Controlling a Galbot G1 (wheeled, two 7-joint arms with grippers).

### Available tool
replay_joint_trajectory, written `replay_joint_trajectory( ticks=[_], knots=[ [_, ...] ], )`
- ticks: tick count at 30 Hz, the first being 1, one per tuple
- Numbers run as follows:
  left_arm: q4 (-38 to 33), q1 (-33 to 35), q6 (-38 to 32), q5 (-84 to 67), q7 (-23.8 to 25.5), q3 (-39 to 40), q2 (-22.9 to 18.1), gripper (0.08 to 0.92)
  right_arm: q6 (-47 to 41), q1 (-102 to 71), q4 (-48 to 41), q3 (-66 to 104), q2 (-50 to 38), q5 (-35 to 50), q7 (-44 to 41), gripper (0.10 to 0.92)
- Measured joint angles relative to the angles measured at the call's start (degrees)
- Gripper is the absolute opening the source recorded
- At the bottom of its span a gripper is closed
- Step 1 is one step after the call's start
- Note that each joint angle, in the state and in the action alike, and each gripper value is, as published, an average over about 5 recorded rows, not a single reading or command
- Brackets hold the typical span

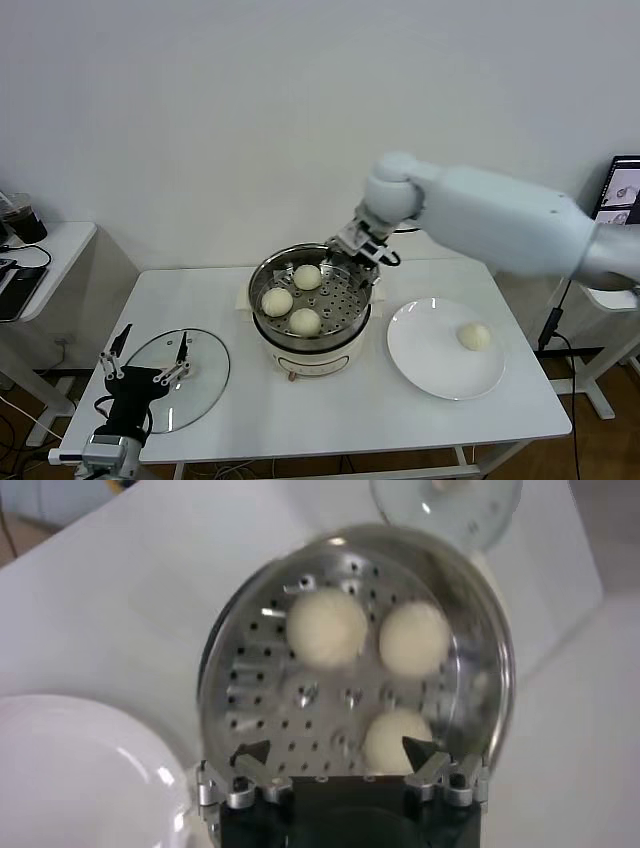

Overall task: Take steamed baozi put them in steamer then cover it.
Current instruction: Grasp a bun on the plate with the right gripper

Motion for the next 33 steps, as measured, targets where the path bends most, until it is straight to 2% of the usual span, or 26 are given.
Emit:
replay_joint_trajectory(
  ticks=[7, 17, 25, 33],
  knots=[
    [0.1, -0.3, 0.0, 0.0, 0.1, 0.9, 0.5, 0.823, -4.2, -2.7, 3.7, 2.1, -10.8, 0.0, -0.3, 0.823],
    [0.2, 0.1, 0.0, 0.4, 0.2, 1.5, 0.7, 0.823, -6.7, -13.7, 5.1, 8.3, -22.2, -5.6, 0.2, 0.823],
    [-0.2, 1.0, 0.0, 0.8, 0.3, 1.4, 0.6, 0.823, -7.6, -25.9, 1.8, 16.6, -24.3, -11.3, 1.3, 0.823],
    [-0.4, 1.8, 0.0, 1.1, 0.3, 0.9, 0.4, 0.823, -7.5, -34.0, -5.2, 23.4, -21.6, -16.4, 2.3, 0.822]
  ],
)
